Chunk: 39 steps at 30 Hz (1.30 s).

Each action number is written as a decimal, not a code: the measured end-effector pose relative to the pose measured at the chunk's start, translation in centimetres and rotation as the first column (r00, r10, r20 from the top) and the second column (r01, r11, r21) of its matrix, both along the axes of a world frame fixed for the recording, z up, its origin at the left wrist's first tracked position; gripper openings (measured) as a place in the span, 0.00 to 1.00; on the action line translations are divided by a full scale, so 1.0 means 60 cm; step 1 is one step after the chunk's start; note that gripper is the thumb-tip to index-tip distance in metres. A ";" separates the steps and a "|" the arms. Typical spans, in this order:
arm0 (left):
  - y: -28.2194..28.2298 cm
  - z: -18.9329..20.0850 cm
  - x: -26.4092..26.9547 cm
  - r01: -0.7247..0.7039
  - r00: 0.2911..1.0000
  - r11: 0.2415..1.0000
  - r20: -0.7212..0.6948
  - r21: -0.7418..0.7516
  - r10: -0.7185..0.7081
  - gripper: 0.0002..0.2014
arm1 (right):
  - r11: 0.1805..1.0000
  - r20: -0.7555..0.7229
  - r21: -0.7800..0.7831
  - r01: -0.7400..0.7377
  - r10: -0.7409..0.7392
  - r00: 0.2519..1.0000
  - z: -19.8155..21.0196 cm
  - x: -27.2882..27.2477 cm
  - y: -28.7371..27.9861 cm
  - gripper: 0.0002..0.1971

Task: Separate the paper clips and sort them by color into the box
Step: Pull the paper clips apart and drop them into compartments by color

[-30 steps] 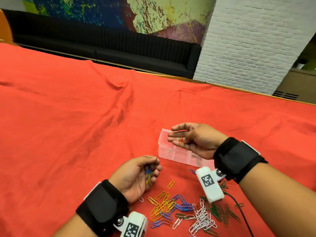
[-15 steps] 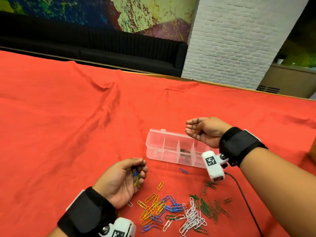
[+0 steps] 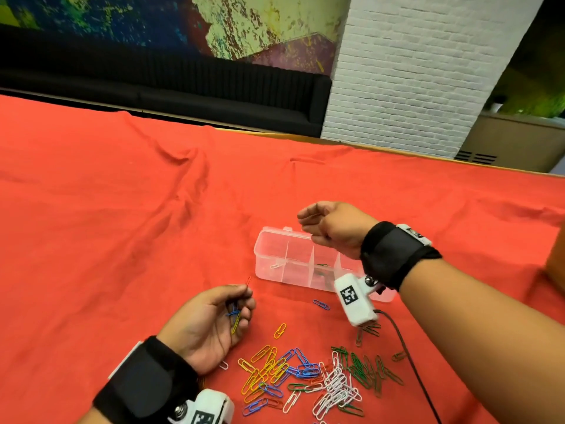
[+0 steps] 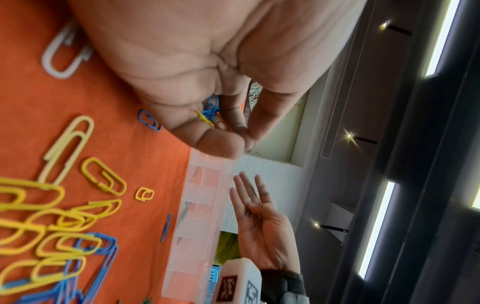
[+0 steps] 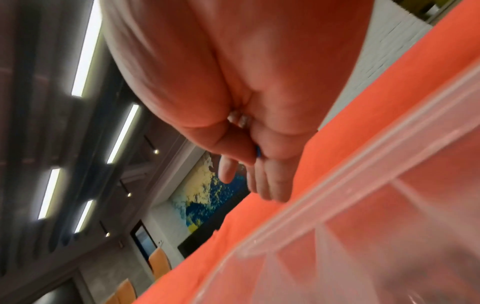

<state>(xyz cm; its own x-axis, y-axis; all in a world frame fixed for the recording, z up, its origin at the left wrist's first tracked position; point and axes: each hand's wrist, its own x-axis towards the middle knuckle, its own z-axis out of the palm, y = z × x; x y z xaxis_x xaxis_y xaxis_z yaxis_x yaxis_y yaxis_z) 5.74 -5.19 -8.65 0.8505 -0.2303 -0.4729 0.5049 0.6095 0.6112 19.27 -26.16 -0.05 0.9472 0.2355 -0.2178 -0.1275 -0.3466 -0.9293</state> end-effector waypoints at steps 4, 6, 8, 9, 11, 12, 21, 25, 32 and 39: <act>0.001 -0.003 -0.001 0.009 1.000 1.000 0.005 -0.008 -0.009 0.03 | 0.981 0.120 -0.175 0.084 -0.063 0.991 0.026 0.006 -0.069 0.18; -0.002 -0.002 0.000 0.014 1.000 1.000 0.005 -0.014 -0.014 0.03 | 0.809 0.193 -0.587 0.037 0.096 0.976 0.031 0.011 -0.111 0.10; -0.005 0.000 -0.001 0.017 1.000 1.000 0.006 -0.012 -0.017 0.04 | 0.463 0.141 -0.886 -0.015 0.299 0.944 0.020 0.006 -0.136 0.05; -0.006 0.001 -0.001 0.019 1.000 1.000 0.008 -0.009 -0.019 0.04 | 0.333 0.101 -0.942 -0.029 0.367 0.925 0.007 0.004 -0.142 0.05; -0.008 0.001 -0.002 0.026 1.000 1.000 0.012 -0.006 -0.026 0.04 | 0.236 0.082 -0.972 -0.021 0.417 0.905 -0.010 -0.001 -0.141 0.03; -0.008 0.001 -0.002 0.025 1.000 1.000 0.017 -0.008 -0.025 0.04 | 0.205 0.081 -0.979 -0.007 0.420 0.904 -0.015 -0.002 -0.137 0.03; -0.009 0.003 -0.005 -0.020 0.998 0.999 0.055 -0.049 0.022 0.04 | 0.009 0.071 -0.997 0.071 0.281 0.957 -0.067 0.014 -0.108 0.16; -0.013 0.008 -0.008 0.010 0.998 0.998 0.065 -0.068 -0.005 0.05 | 0.056 0.052 -0.998 0.040 0.249 0.967 -0.066 0.013 -0.106 0.15; -0.010 0.009 -0.011 0.044 0.997 0.995 0.069 -0.091 -0.038 0.04 | 0.165 0.063 -0.986 0.017 0.278 0.959 -0.054 0.001 -0.117 0.09; -0.011 0.003 -0.006 0.054 0.997 0.998 0.052 -0.017 -0.053 0.03 | 0.143 0.062 -0.990 0.023 0.278 0.959 -0.050 -0.009 -0.100 0.07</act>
<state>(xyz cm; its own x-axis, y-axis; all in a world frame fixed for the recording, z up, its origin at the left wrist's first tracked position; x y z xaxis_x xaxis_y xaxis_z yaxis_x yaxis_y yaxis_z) 5.38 -5.86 -8.48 0.8595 -0.2848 -0.4244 0.5058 0.5938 0.6258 18.76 -32.18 -3.04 0.9752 0.0899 -0.2024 0.1336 -0.9677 0.2139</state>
